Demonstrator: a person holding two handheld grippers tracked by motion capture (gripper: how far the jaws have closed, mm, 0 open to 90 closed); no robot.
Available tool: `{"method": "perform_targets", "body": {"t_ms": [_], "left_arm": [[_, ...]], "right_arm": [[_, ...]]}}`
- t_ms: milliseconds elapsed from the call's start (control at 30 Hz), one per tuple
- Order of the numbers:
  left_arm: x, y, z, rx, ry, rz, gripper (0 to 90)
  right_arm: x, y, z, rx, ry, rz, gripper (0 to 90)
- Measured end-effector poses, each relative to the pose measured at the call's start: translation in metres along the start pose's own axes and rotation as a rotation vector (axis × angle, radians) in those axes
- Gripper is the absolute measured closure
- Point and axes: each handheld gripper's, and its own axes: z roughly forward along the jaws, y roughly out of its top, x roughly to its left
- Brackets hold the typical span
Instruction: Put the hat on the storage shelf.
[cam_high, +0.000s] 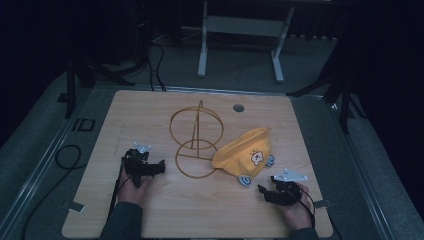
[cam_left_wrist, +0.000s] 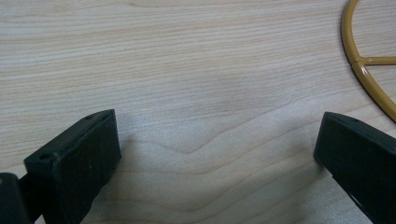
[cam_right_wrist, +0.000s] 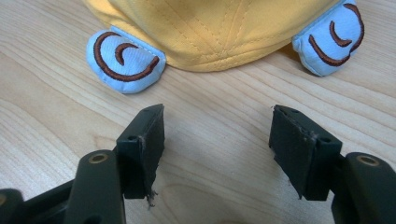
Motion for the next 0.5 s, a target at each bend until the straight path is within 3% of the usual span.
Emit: {"method": "perform_targets", "body": {"t_ms": [500], "left_arm": [[-0.0003,0.0000,-0.0001,0.001,0.000,0.003,0.4]], "right_arm": [[0.0030,-0.0001,-0.0007,0.003,-0.010,0.012,36.3]]}}
